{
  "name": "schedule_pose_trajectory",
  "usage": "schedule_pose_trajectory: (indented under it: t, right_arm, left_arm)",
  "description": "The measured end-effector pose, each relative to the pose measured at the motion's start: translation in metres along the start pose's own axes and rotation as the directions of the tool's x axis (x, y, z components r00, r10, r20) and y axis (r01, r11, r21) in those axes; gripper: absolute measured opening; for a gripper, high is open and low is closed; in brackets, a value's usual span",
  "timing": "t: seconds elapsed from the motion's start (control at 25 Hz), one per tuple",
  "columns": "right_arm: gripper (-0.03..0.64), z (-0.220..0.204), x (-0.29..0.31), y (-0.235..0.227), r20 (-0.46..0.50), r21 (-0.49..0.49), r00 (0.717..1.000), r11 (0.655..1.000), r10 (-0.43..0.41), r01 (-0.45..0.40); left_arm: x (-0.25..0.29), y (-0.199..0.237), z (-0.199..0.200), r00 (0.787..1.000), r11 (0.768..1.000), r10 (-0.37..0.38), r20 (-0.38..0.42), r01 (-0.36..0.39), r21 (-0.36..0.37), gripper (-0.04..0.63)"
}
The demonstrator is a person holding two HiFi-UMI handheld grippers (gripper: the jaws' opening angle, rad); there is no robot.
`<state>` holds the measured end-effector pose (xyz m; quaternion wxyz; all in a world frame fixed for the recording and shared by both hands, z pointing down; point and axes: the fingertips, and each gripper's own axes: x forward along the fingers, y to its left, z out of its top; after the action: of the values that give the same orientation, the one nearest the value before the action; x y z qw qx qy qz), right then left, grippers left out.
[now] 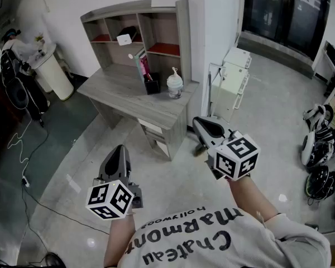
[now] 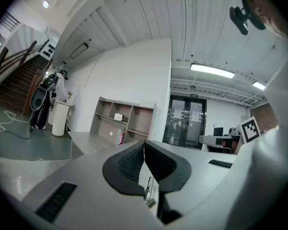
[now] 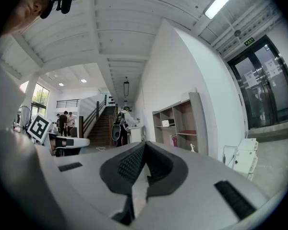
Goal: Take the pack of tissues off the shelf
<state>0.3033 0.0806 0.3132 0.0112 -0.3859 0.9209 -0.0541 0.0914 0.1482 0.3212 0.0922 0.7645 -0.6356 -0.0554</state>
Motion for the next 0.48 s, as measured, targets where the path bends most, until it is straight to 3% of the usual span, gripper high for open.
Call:
schedule_pose_trajectory:
  t: [0.48]
  right_arm:
    - [0.005, -0.015, 0.004, -0.017, -0.034, 0.003, 0.999, 1.0, 0.017, -0.017]
  left_arm:
    - [0.009, -0.003, -0.014, 1.0, 1.0, 0.028, -0.002, -0.028, -0.005, 0.018]
